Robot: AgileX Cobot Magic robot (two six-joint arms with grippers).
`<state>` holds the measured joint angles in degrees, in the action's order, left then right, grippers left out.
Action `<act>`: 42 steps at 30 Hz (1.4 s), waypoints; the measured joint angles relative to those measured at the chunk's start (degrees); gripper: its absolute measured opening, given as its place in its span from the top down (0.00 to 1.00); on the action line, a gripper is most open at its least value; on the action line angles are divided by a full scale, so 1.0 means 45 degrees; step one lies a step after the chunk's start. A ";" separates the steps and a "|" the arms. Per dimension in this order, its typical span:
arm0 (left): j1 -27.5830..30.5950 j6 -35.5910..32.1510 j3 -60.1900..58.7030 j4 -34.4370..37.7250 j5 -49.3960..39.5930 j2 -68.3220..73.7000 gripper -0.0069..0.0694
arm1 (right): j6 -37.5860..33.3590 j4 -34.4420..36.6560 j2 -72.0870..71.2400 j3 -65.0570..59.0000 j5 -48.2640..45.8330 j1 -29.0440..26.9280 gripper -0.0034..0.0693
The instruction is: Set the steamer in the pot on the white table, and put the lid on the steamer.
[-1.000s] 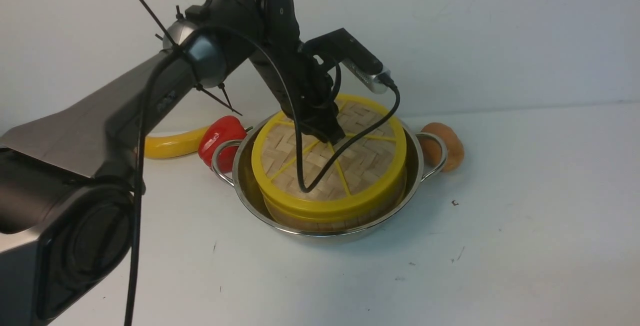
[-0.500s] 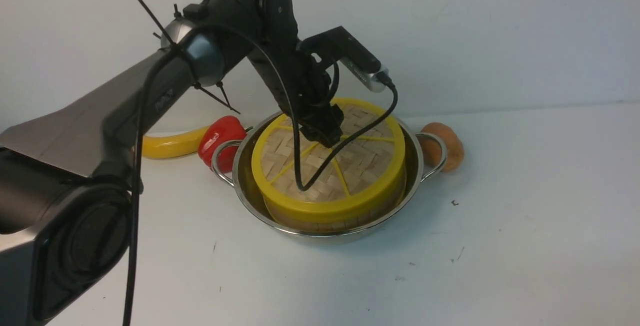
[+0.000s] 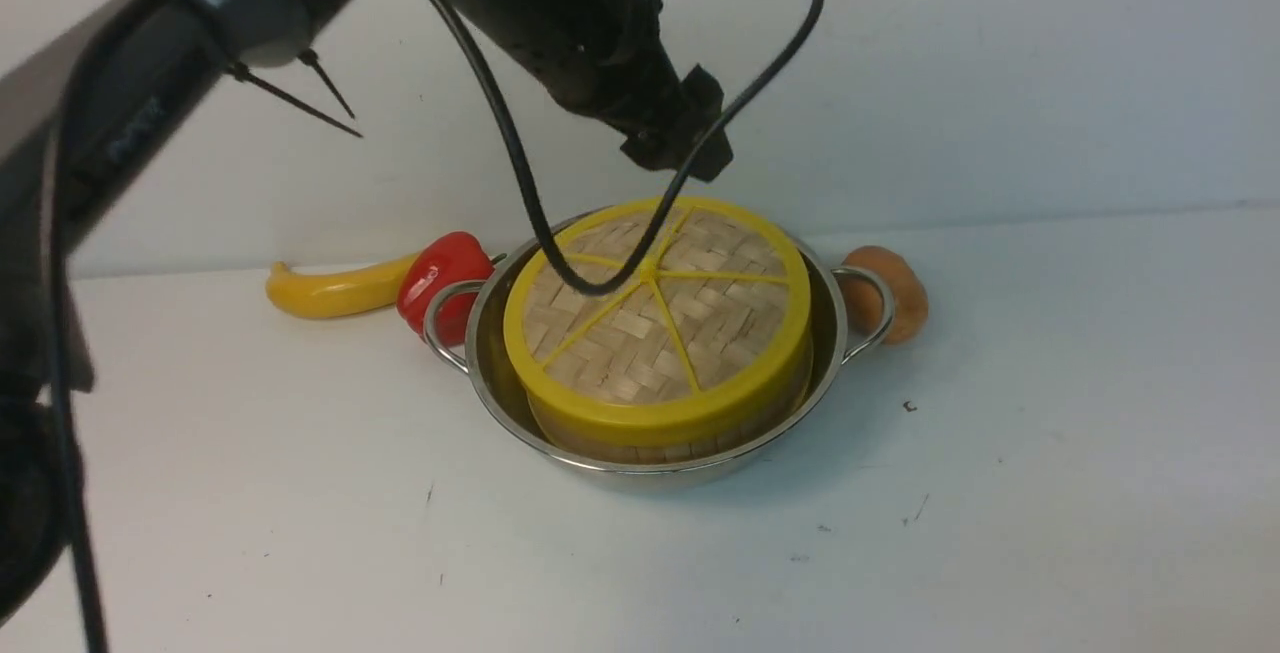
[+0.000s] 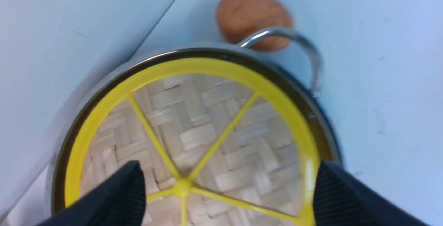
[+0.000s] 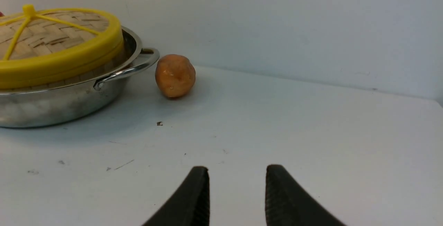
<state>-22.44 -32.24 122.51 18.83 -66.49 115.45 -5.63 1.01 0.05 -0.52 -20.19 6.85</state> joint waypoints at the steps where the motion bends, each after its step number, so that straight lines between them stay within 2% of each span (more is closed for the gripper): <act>1: 0.0000 0.0245 0.0000 0.0192 -0.0392 -0.0400 0.22 | 0.0000 0.0000 0.0000 0.0000 0.0000 0.0000 0.61; 12: 0.0000 0.2068 0.0013 0.2140 -0.0658 -0.1658 0.62 | 0.0000 0.0000 0.0000 0.0000 0.0000 0.0000 0.61; 17: 0.0000 0.3178 0.0013 0.2374 -0.0673 -0.1658 0.74 | 0.0000 0.0000 0.0000 0.0000 0.0000 0.0000 0.61; 21: 0.0000 0.3871 0.0001 0.2620 -0.0686 -0.1658 0.77 | 0.0000 0.0000 0.0000 0.0000 0.0000 0.0000 0.61; 35: 0.0084 0.3861 -0.0037 0.1796 -0.0653 -0.1759 0.77 | 0.0000 0.0000 0.0000 0.0000 0.0000 0.0000 0.61; 38: 0.0130 0.3861 -0.0819 0.0850 0.0304 -0.2684 0.77 | 0.0000 0.0000 0.0000 0.0000 0.0000 0.0000 0.61; 42: 0.0130 0.3861 -0.3067 -0.0028 0.2850 -0.4834 0.77 | 0.0000 0.0000 0.0000 0.0000 0.0000 0.0000 0.61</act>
<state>-21.86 -14.87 108.71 18.70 -53.67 93.70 -5.63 1.01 0.05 -0.52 -20.19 6.85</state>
